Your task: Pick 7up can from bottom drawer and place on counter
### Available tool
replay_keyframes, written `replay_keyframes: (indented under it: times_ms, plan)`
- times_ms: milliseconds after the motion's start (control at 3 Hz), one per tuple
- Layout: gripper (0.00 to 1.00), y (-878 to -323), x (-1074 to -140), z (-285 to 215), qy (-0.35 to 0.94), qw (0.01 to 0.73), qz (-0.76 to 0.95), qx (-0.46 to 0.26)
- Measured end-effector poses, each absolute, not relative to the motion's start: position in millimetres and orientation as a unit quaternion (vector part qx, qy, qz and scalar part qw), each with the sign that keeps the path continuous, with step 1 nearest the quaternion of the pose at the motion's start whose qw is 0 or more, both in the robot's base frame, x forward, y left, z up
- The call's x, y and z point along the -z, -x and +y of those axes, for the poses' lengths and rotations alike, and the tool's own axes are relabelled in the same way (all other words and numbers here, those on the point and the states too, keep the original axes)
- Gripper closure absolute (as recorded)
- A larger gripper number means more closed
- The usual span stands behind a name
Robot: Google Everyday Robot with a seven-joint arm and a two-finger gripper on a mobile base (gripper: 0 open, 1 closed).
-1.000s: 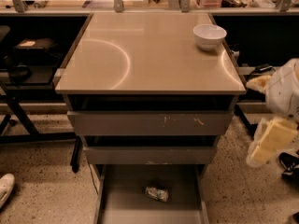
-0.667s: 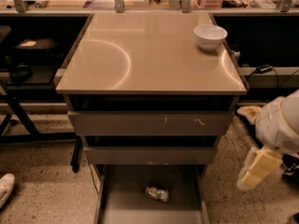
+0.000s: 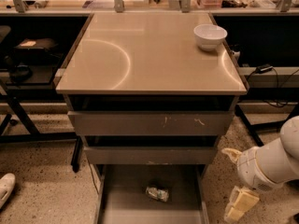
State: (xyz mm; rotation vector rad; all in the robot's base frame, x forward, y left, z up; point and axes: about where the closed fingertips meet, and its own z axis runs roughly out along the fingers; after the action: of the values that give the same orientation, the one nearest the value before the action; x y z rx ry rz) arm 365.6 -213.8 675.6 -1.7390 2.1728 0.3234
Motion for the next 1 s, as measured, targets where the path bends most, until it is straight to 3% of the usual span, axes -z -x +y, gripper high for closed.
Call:
replay_keyframes:
  times_ms: [333,1000]
  plan:
    - [0.0,-365.6,-675.1,-213.5,0.612,0.169,0.764,-0.114]
    - [0.0,-375.6,-547.8,-202.1,0.617,0.193,0.749,-0.144]
